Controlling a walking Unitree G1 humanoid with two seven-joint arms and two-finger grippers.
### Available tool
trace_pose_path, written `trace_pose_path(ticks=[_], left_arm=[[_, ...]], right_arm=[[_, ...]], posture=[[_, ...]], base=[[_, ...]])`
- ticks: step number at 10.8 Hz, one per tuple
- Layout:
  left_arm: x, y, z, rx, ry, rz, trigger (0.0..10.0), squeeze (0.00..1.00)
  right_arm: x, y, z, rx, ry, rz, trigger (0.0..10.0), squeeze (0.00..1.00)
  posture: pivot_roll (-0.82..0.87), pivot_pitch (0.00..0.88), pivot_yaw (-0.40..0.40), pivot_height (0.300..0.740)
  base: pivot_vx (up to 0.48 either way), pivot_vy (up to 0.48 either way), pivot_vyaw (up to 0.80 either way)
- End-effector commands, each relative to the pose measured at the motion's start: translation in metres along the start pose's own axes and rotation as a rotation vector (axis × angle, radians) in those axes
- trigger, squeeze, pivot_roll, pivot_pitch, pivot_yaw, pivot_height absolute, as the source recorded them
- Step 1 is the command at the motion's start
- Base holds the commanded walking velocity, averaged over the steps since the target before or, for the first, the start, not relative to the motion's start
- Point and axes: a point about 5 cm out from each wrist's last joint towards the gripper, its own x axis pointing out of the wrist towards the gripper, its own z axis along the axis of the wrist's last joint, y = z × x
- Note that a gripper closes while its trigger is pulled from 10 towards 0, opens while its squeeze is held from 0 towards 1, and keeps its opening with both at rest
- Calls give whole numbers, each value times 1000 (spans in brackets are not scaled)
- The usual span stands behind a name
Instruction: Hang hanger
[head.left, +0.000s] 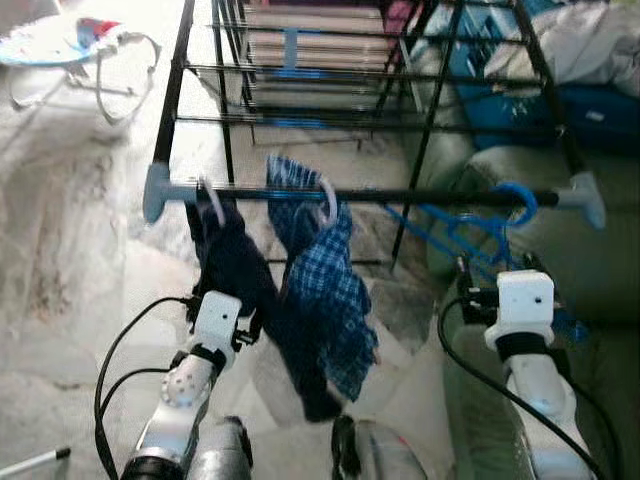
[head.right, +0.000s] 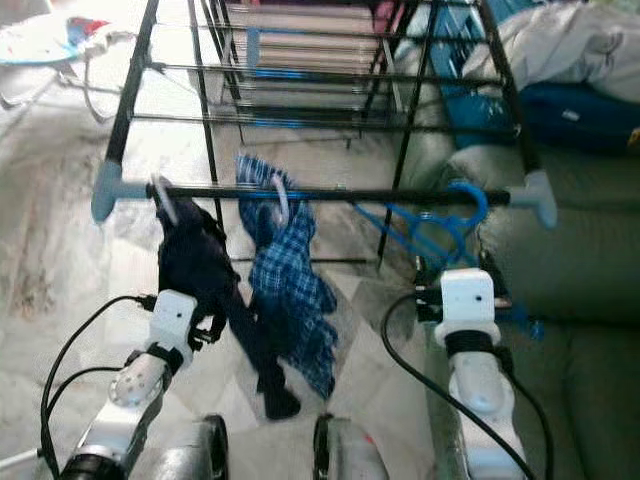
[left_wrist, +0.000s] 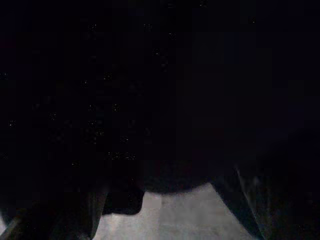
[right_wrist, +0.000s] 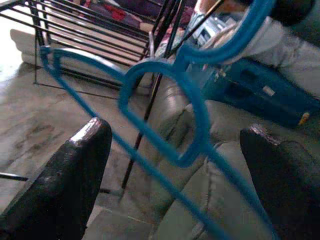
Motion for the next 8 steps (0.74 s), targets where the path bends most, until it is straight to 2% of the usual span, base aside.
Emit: trace_pose_path(ticks=[1, 2, 3, 4, 8], left_arm=[[-5, 3, -6, -19, 22, 29, 10000, 0], [-9, 11, -7, -11, 20, 46, 10000, 0], [-11, 13, -6, -7, 17, 52, 10000, 0], [-13, 17, -6, 0, 14, 61, 10000, 0], [-14, 23, -4, 9, 11, 79, 10000, 0]], right_arm=[[-2, 0, -4, 36, 25, 15, 10000, 1000], [-2, 1, -6, 73, 38, 22, 10000, 898], [-3, 1, -8, 74, 48, 27, 10000, 310], [-3, 4, -10, 76, 52, 59, 10000, 0], [7, 4, -7, 36, 27, 107, 10000, 0]], posture=[[-62, 150, -47, 740], [-59, 150, -48, 740], [-54, 150, -49, 740], [-50, 151, -49, 740], [-45, 138, -42, 740]], base=[[-255, 0, 0], [-262, 0, 0], [-255, 0, 0], [-259, 0, 0], [-259, 0, 0]])
